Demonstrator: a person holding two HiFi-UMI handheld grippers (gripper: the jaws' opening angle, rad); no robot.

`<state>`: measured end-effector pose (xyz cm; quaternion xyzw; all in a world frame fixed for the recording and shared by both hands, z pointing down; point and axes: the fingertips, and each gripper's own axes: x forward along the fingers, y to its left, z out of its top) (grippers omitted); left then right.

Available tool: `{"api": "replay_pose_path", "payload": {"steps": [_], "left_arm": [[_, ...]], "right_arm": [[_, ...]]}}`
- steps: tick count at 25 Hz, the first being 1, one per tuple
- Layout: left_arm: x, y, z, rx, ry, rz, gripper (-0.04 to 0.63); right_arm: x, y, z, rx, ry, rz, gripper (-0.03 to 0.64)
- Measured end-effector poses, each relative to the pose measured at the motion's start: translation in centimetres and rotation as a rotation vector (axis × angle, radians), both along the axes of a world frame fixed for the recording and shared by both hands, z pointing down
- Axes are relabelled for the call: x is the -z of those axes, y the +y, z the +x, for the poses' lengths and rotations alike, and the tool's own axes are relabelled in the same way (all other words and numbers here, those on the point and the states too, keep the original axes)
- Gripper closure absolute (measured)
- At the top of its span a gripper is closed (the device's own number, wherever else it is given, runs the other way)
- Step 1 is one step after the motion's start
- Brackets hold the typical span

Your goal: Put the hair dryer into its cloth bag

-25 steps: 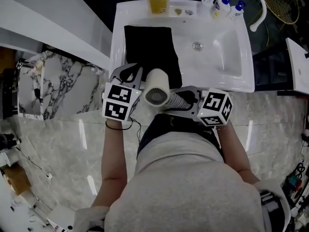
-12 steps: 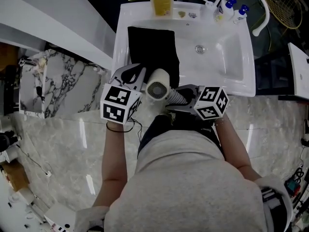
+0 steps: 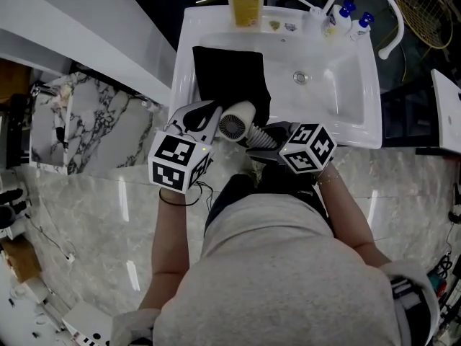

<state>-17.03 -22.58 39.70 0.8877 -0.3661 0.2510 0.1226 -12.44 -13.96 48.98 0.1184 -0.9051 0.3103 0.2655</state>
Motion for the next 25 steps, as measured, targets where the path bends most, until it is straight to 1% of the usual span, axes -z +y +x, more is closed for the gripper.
{"api": "replay_pose_path", "payload": {"steps": [3, 10, 15, 17, 22, 25], "left_arm": [[0.0, 0.4, 0.2, -0.009, 0.002, -0.003, 0.583], [-0.5, 1.2, 0.7, -0.026, 0.031, -0.023, 0.583], [-1.3, 1.5, 0.7, -0.03, 0.039, -0.044, 0.583], [-1.9, 1.7, 0.4, -0.02, 0.038, -0.061, 0.583], [-3.0, 2.2, -0.2, 0.015, 0.07, -0.103, 0.583], [-4.3, 2.9, -0.6, 0.025, 0.068, -0.137, 0.583]], "right_arm": [[-0.5, -0.7, 0.1, -0.03, 0.04, 0.005, 0.388], [-1.7, -3.0, 0.6, -0.139, 0.141, -0.028, 0.388], [-2.5, -4.1, 0.1, -0.15, 0.222, -0.071, 0.388], [-2.4, -4.7, -0.2, -0.155, 0.236, -0.073, 0.388], [-2.8, -6.3, -0.8, -0.216, 0.238, -0.108, 0.387], [-3.3, -6.8, -1.1, -0.238, 0.251, -0.114, 0.387]]}}
